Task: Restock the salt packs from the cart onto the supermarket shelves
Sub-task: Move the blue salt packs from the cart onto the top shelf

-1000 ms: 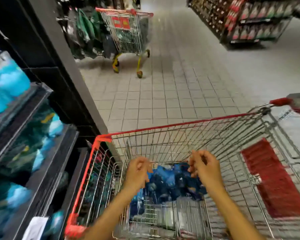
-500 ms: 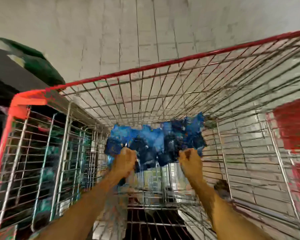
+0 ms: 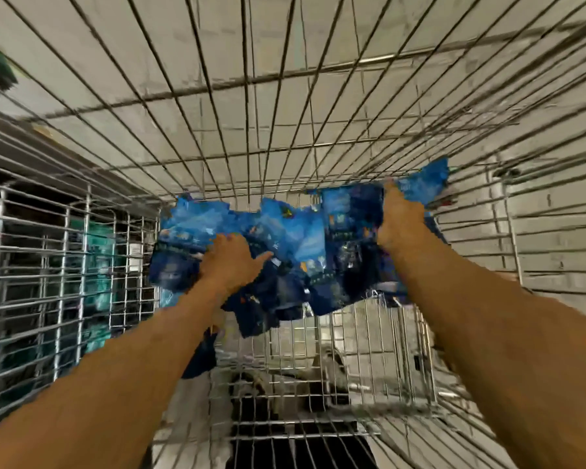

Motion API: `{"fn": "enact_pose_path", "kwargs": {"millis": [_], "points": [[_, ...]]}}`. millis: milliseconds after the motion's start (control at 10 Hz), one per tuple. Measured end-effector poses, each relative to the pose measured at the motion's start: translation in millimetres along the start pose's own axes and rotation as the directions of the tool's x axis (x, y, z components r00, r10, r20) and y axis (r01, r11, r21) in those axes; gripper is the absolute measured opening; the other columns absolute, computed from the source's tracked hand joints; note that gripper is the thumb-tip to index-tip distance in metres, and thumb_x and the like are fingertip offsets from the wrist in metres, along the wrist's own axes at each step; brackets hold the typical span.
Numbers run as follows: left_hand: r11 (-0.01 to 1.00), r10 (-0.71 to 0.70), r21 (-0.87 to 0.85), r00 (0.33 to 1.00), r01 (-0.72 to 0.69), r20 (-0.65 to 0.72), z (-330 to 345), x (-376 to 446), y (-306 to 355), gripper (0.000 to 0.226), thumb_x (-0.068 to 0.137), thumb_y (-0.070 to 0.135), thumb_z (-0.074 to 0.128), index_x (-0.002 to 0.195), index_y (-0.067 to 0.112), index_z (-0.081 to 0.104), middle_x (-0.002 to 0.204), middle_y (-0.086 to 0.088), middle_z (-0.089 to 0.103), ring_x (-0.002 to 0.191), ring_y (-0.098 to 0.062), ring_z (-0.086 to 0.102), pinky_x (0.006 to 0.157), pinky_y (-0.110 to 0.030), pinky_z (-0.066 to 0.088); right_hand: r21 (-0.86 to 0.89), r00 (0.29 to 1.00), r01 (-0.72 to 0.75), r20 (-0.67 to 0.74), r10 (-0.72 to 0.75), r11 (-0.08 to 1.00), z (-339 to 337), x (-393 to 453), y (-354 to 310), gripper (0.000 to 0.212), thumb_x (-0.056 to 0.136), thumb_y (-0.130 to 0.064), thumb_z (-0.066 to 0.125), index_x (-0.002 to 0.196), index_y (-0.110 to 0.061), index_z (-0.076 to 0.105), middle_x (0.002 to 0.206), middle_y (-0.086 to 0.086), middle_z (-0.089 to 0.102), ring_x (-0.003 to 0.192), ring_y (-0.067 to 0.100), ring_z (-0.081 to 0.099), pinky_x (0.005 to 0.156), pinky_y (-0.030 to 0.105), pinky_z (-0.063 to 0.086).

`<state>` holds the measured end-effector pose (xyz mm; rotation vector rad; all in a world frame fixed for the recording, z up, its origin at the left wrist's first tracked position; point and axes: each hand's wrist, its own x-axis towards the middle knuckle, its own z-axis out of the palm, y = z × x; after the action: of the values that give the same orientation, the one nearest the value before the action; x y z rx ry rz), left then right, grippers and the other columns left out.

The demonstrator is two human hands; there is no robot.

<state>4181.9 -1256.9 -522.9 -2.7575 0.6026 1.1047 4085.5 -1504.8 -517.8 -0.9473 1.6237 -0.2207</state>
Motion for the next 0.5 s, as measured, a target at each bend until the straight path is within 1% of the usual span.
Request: {"fn": "enact_pose_path", "kwargs": {"millis": [100, 200, 300, 400, 500], "points": [[0.988, -0.072, -0.131, 0.994, 0.082, 0.08, 4, 21, -1, 0.097, 0.073, 0.073, 0.064, 0.136, 0.004, 0.042, 0.135, -0.024, 0.049, 0.123, -0.041, 0.049, 0.098, -0.05, 0.047, -0.105, 0.999, -0.014, -0.031, 0.011, 0.994, 12, 11, -3, 0.055, 0.105, -0.034, 0.043, 0.154, -0.014, 0.028, 0.15, 0.022, 0.041, 0.129, 0.04, 0.047, 0.106, 0.048, 0.042], [0.954, -0.134, -0.246, 0.977, 0.173, 0.168, 4, 31, -2, 0.103, 0.063, 0.069, 0.077, 0.138, 0.008, 0.042, 0.138, -0.02, 0.048, 0.123, -0.04, 0.05, 0.098, -0.05, 0.048, 0.148, 0.997, -0.03, -0.07, 0.041, 0.989, 17, 3, -5, 0.052, 0.104, -0.031, 0.048, 0.149, -0.009, 0.037, 0.145, 0.02, 0.047, 0.113, 0.033, 0.052, 0.084, 0.026, 0.048], [0.933, -0.145, -0.303, 0.974, 0.194, 0.176, 1, 28, 1, 0.091, 0.064, 0.061, 0.08, 0.13, 0.007, 0.049, 0.131, -0.018, 0.053, 0.115, -0.037, 0.054, 0.094, -0.045, 0.051, 0.183, 0.996, -0.086, -0.005, 0.088, 0.979, 17, -7, 2, 0.065, 0.089, -0.023, 0.073, 0.145, -0.009, 0.042, 0.149, 0.011, 0.046, 0.129, 0.028, 0.051, 0.094, 0.028, 0.053], [0.861, -0.089, -0.481, 0.98, 0.166, 0.179, -3, 13, 2, 0.045, 0.074, 0.04, 0.081, 0.101, 0.013, 0.058, 0.115, -0.015, 0.062, 0.103, -0.032, 0.06, 0.088, -0.043, 0.055, 0.28, 0.982, -0.166, -0.036, 0.183, 0.946, 11, -40, 0, 0.082, 0.075, -0.017, 0.084, 0.144, -0.008, 0.04, 0.148, 0.011, 0.046, 0.123, 0.032, 0.054, 0.097, 0.048, 0.053], [0.684, -0.017, -0.704, 0.97, 0.19, 0.244, -14, -14, -1, 0.033, 0.079, 0.021, 0.08, 0.105, 0.011, 0.064, 0.108, -0.009, 0.067, 0.098, -0.028, 0.064, 0.079, -0.037, 0.057, 0.305, 0.972, -0.225, 0.137, 0.191, 0.925, -13, -73, 7, 0.048, 0.079, -0.013, 0.078, 0.122, -0.004, 0.062, 0.124, 0.014, 0.067, 0.091, 0.029, 0.066, 0.059, 0.033, 0.058]]}}
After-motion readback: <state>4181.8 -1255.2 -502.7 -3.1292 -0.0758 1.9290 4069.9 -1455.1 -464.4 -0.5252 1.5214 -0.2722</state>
